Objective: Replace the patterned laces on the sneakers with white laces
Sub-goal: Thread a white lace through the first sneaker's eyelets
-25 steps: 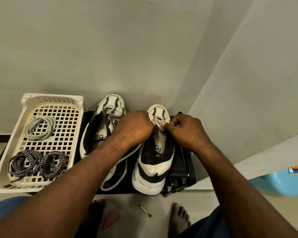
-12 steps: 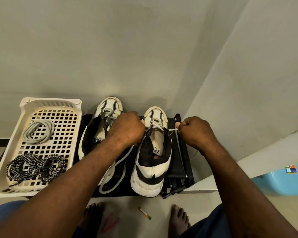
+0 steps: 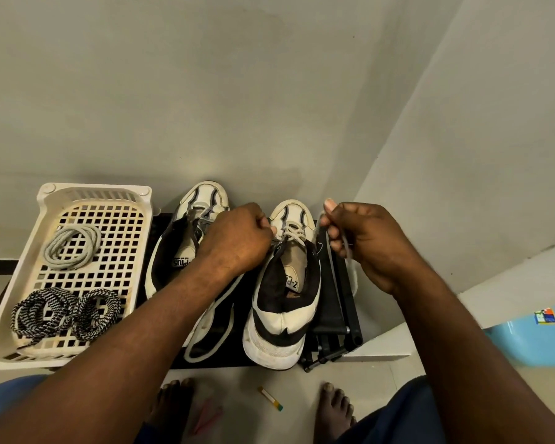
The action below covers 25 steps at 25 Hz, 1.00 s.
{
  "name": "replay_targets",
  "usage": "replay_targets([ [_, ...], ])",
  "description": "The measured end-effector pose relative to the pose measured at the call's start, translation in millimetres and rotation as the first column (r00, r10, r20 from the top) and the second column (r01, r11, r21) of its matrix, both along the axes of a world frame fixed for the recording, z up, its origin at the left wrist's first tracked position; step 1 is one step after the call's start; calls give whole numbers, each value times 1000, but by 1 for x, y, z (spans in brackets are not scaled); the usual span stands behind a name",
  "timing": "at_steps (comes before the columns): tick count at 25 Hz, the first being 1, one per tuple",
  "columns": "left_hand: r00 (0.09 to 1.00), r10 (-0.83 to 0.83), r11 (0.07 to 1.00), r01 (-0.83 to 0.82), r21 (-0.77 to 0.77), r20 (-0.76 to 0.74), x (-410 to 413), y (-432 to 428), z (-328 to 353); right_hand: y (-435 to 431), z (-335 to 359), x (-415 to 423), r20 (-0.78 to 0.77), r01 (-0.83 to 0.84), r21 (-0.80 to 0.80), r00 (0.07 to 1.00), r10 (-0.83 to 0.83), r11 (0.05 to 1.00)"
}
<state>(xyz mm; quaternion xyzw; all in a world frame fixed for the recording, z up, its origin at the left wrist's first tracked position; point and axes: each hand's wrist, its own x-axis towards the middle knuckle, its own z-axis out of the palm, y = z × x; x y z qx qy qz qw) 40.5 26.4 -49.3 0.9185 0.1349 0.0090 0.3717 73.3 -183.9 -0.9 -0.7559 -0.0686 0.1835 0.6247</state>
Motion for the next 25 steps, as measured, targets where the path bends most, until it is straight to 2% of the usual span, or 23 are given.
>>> replay_targets([
  [2, 990, 37, 997, -45, 56, 133, -4, -3, 9, -3, 8, -6, 4, -93, 236, 995, 95, 967],
  [3, 979, 61, 998, -59, -21, 195, -5, -6, 15, -1, 10, -9, 17, -115, 326, 993, 116, 939],
  [4, 969, 90, 978, -42, -206, 230, -6, -9, 23, 2, 10, -12, 28, -120, 391, 993, 119, 913],
  [5, 969, 106, 903, 0, -430, 224, -8, -12, 31, 7, 10, -14, 31, -108, 437, 994, 105, 893],
  [6, 976, 101, 790, 40, -612, 194, -10, -15, 38, 14, 8, -16, 24, -78, 471, 997, 75, 879],
  [7, 983, 77, 684, 69, -726, 166, -13, -18, 44, 20, 7, -19, 14, -43, 499, 999, 42, 866],
  [8, 989, 50, 617, 79, -783, 139, -15, -19, 47, 25, 6, -20, 9, -11, 512, 1000, 7, 859],
  [11, 995, -20, 517, 92, -851, 96, -20, -20, 46, 35, 0, -17, 4, 69, 487, 997, -81, 871],
  [15, 987, -108, 493, 160, -855, 122, -21, -18, 43, 41, 1, -18, -12, 110, 496, 993, -120, 861],
  [18, 983, -131, 449, 171, -877, 125, -18, -10, 46, 41, 6, -16, -72, 206, 535, 977, -199, 820],
  [19, 983, -155, 455, 162, -876, 101, -18, -5, 48, 39, 4, -13, -119, 258, 556, 965, -232, 790],
  [20, 982, -178, 512, 151, -846, 68, -17, 1, 49, 36, 1, -8, -172, 306, 577, 952, -253, 757],
  [22, 985, -170, 703, 109, -703, -17, -17, 10, 48, 31, -6, 2, -245, 404, 542, 915, -322, 736],
  [23, 990, -134, 763, 73, -642, -47, -18, 12, 47, 28, -12, 6, -202, 446, 451, 895, -398, 773],
  [24, 994, -89, 788, 34, -615, -59, -17, 12, 45, 25, -18, 10, -70, 480, 281, 874, -481, 831],
  [25, 997, -52, 800, 10, -600, -52, -17, 12, 43, 23, -24, 12, 125, 519, 68, 843, -523, 852],
])
